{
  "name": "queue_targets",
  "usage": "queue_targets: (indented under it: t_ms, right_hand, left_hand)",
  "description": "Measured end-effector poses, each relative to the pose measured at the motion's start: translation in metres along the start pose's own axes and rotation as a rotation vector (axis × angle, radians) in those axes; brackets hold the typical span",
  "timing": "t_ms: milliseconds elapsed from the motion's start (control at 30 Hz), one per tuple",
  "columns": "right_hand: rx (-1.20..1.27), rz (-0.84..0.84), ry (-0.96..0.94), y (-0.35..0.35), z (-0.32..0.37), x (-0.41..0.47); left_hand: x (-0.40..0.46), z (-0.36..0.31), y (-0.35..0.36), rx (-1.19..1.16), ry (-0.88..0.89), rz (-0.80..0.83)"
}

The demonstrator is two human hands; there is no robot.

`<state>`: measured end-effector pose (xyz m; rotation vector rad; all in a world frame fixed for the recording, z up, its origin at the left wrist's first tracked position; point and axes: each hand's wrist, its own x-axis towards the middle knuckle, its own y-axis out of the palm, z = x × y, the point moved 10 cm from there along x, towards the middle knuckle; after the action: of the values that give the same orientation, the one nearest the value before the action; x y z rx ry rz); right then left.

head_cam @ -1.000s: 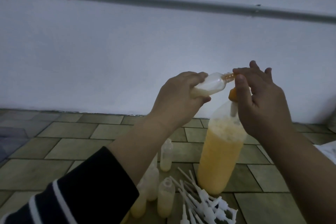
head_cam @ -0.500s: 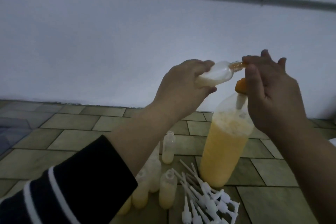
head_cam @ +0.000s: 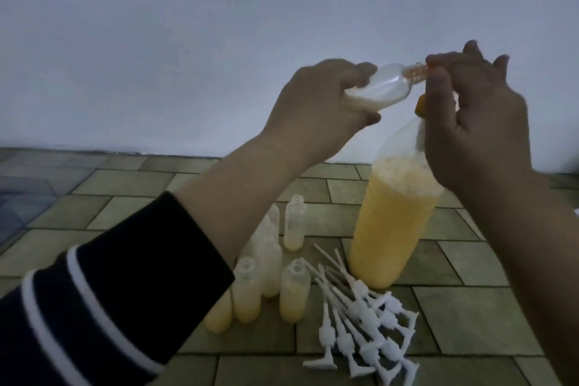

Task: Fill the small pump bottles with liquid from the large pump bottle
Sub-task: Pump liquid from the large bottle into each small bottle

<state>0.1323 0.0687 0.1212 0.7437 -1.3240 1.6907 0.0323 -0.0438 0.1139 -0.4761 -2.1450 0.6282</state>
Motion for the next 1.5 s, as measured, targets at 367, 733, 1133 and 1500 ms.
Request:
queue_targets:
  t_ms: [367,733,1133,1500]
  right_hand:
    - [0.058,-0.114,0.074,0.002,-0.015,-0.009]
    - [-0.096,-0.004,0.004,-0.004,0.001,0.004]
    - [0.021,0.122,0.045,-0.007,-0.013,0.024]
    - [0.052,0.068,0.054,-0.005,-0.005,0.013]
  left_hand:
    - [0.003,0.0,0.012,-0.028,0.014,0.033]
    - [0.013,-0.009,-0.009,0.068,0.082,0.046]
    - [-0.041,0.066,-0.055,-0.273,-0.25,-0.004]
    - [-0.186,0.187,-0.054,-0.244,-0.718,-0.042]
